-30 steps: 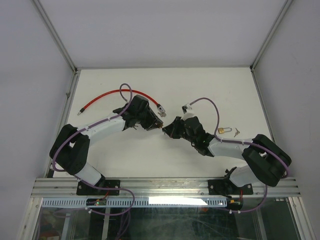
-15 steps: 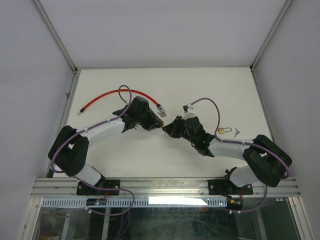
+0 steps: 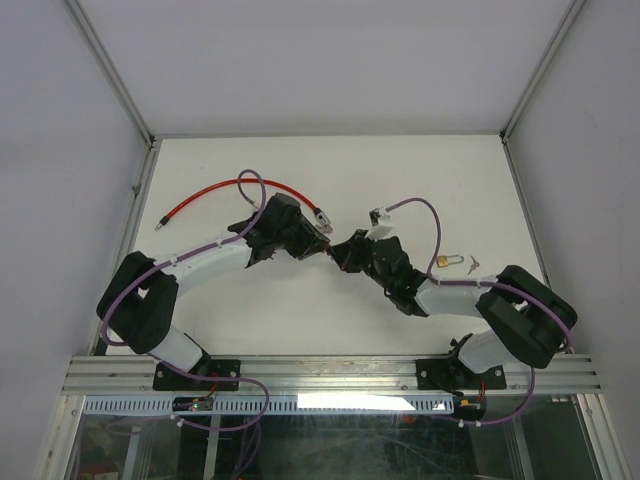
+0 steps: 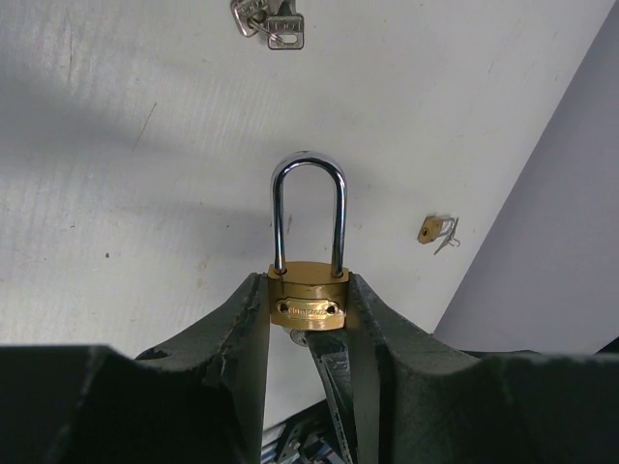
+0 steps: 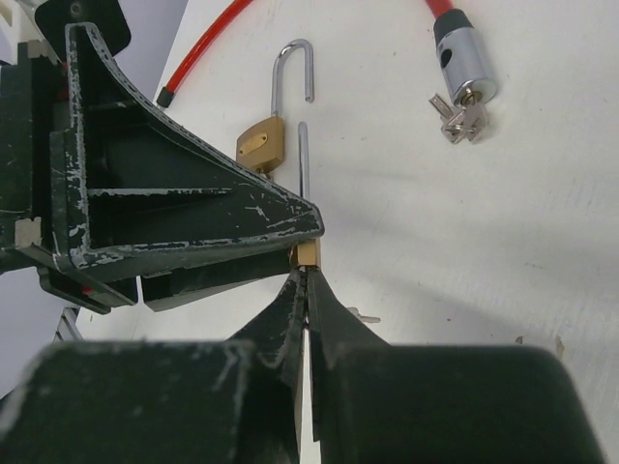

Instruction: Unlock with the key

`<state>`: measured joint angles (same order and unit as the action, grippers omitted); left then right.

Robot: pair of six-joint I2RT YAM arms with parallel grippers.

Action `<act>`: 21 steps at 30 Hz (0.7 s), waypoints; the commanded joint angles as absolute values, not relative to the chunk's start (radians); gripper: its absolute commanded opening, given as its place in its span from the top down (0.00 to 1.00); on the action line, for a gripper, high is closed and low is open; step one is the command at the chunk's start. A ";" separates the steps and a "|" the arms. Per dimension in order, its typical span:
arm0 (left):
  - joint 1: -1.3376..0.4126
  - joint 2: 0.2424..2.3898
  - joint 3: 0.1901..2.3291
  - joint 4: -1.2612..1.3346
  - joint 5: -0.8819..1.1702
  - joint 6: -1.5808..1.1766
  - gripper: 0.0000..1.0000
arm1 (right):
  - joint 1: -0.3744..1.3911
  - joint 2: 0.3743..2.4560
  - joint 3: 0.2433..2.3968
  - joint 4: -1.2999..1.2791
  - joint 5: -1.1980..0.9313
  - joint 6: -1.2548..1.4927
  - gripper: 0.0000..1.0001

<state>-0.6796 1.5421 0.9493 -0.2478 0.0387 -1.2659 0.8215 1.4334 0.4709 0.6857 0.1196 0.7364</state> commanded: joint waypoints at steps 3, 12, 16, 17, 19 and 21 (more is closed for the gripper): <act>-0.729 1.438 0.915 -0.102 0.191 -1.299 0.94 | 0.805 1.471 0.466 0.979 0.152 0.719 1.00; -0.732 1.293 0.772 0.220 0.220 -1.287 0.98 | 0.731 1.445 0.379 1.149 0.019 0.938 1.00; -0.739 1.257 0.715 0.373 0.246 -1.272 0.98 | 0.688 1.446 0.360 1.219 -0.042 1.026 1.00; -0.742 1.252 0.707 0.400 0.250 -1.268 0.98 | 0.681 1.448 0.360 1.230 -0.056 1.045 1.00; -0.747 1.241 0.690 0.448 0.255 -1.261 0.98 | 0.672 1.453 0.361 1.249 -0.079 1.079 1.00; -0.752 1.233 0.679 0.487 0.258 -1.252 0.98 | 0.667 1.461 0.364 1.267 -0.096 1.105 1.00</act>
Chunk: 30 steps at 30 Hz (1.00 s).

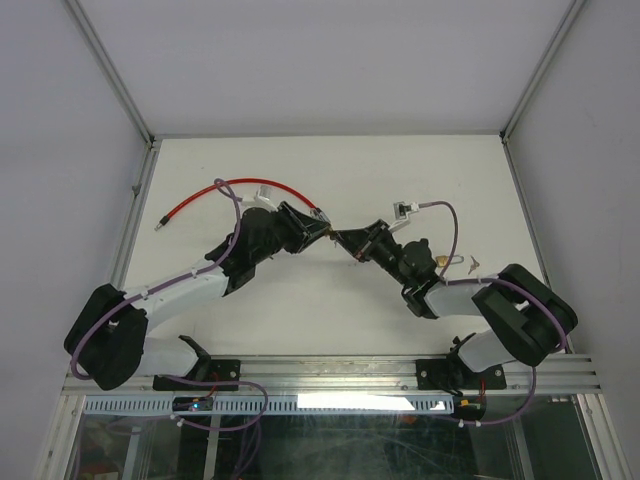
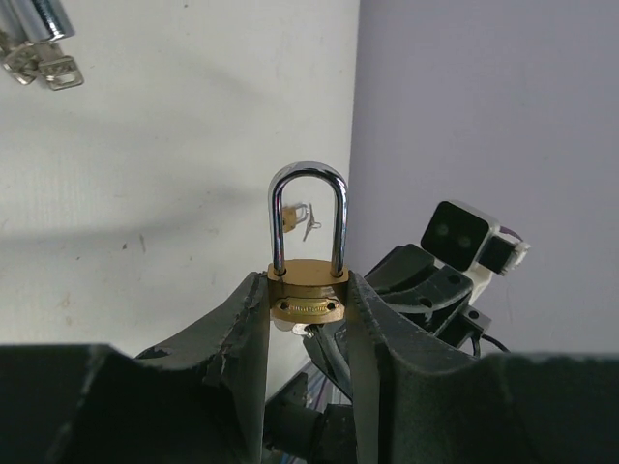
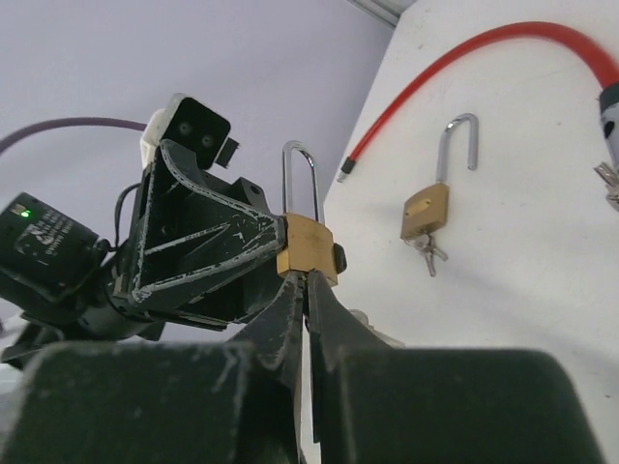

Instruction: Unlock with the key

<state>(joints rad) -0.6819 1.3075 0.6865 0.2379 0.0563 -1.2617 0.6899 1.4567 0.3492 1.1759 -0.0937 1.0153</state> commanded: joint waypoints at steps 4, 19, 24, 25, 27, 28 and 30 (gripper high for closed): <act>-0.755 1.220 0.668 0.501 0.247 -1.241 0.99 | 0.663 1.469 0.383 1.260 -0.126 1.117 1.00; -0.728 1.259 0.740 0.123 0.007 -1.324 1.00 | 0.663 1.318 0.450 0.836 -0.220 0.746 0.75; -0.718 1.267 0.749 0.099 -0.020 -1.348 1.00 | 0.668 1.277 0.434 0.753 -0.221 0.726 0.72; -0.719 1.268 0.752 0.097 -0.023 -1.348 1.00 | 0.670 1.272 0.430 0.748 -0.221 0.726 0.72; -0.717 1.274 0.758 0.090 -0.024 -1.347 1.00 | 0.677 1.266 0.424 0.741 -0.221 0.726 0.72; -0.717 1.276 0.761 0.087 -0.023 -1.347 1.00 | 0.680 1.266 0.423 0.741 -0.221 0.726 0.72; -0.716 1.279 0.761 0.085 -0.025 -1.348 1.00 | 0.685 1.270 0.424 0.739 -0.221 0.726 0.72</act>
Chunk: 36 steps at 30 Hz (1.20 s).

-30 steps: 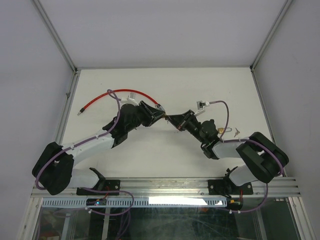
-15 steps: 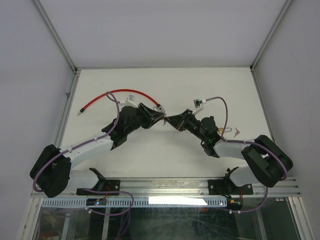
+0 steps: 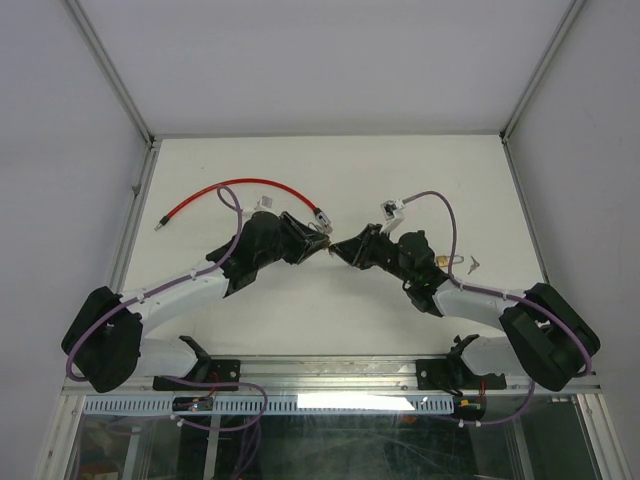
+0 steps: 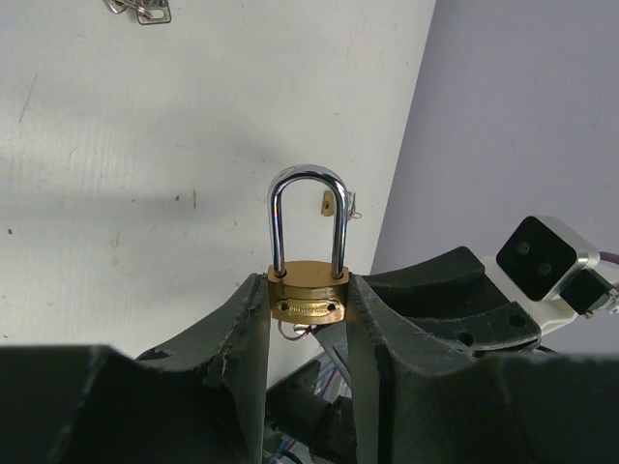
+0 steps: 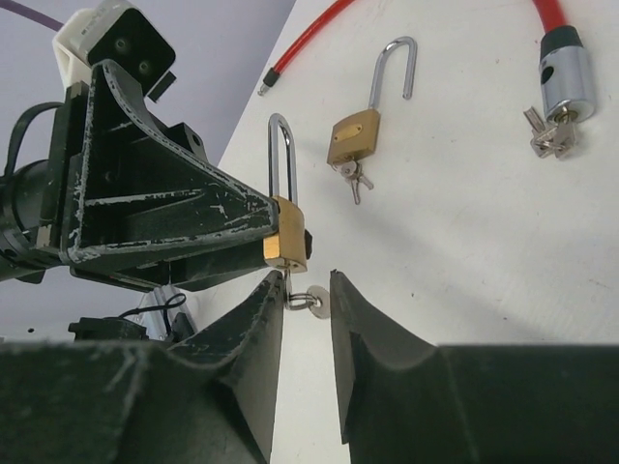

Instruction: Unlock with the key

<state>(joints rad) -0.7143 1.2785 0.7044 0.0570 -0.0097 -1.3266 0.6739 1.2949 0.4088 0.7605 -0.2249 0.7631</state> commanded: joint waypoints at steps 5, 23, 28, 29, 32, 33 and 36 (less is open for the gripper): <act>-0.718 1.279 0.763 0.068 -0.037 -1.354 1.00 | 0.705 1.264 0.436 0.725 -0.242 0.671 0.66; -0.717 1.280 0.765 0.048 -0.034 -1.354 1.00 | 0.733 1.225 0.458 0.699 -0.199 0.606 0.68; -0.716 1.284 0.775 0.032 -0.033 -1.353 1.00 | 0.741 1.200 0.463 0.681 -0.176 0.578 0.68; -0.716 1.285 0.776 0.029 -0.032 -1.352 1.00 | 0.743 1.202 0.467 0.677 -0.175 0.572 0.68; -0.718 1.283 0.779 0.024 -0.029 -1.352 1.00 | 0.746 1.223 0.484 0.677 -0.176 0.563 0.69; -0.717 1.284 0.779 0.024 -0.028 -1.353 1.00 | 0.748 1.230 0.489 0.678 -0.175 0.562 0.70; -0.717 1.281 0.780 0.022 -0.026 -1.352 1.00 | 0.750 1.249 0.498 0.687 -0.169 0.560 0.75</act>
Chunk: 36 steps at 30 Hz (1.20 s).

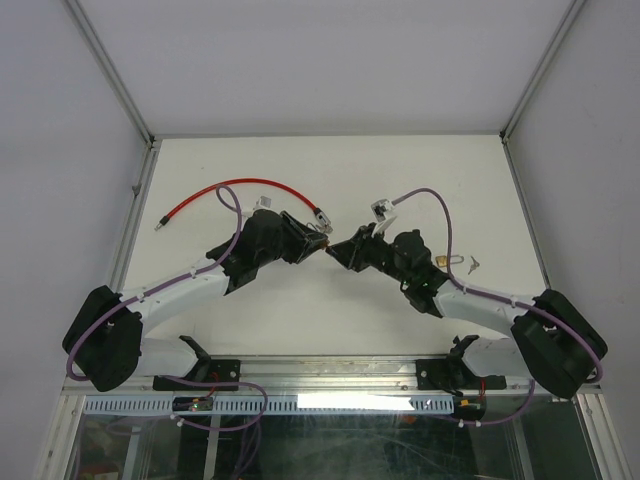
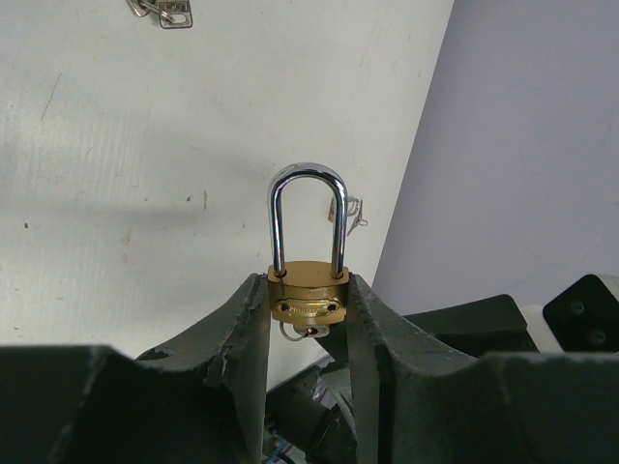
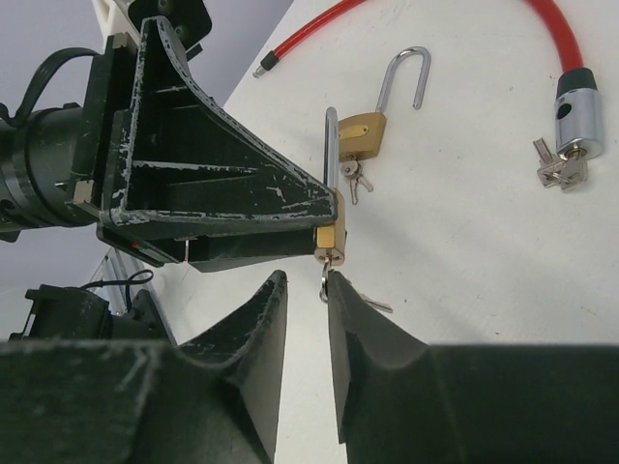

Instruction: Unlock with the key

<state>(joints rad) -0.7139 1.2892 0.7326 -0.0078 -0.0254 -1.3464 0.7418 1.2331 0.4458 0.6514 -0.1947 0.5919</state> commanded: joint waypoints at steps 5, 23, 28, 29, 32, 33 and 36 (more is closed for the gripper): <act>-0.718 1.280 0.779 0.021 -0.022 -1.352 1.00 | 0.750 1.270 0.506 0.693 -0.154 0.561 0.83; -0.717 1.269 0.776 0.020 -0.029 -1.359 1.00 | 0.789 1.278 0.510 0.629 -0.147 0.542 0.91; -0.717 1.262 0.774 0.015 -0.031 -1.362 1.00 | 0.793 1.274 0.513 0.609 -0.129 0.530 0.92; -0.716 1.260 0.773 0.015 -0.031 -1.362 1.00 | 0.795 1.275 0.514 0.606 -0.128 0.529 0.95; -0.718 1.254 0.772 0.017 -0.026 -1.364 1.00 | 0.802 1.287 0.519 0.604 -0.127 0.529 1.00; -0.718 1.252 0.773 0.018 -0.021 -1.363 1.00 | 0.805 1.293 0.522 0.609 -0.125 0.530 1.00; -0.727 1.250 0.765 0.034 0.003 -1.374 1.00 | 0.808 1.314 0.523 0.656 -0.097 0.556 1.00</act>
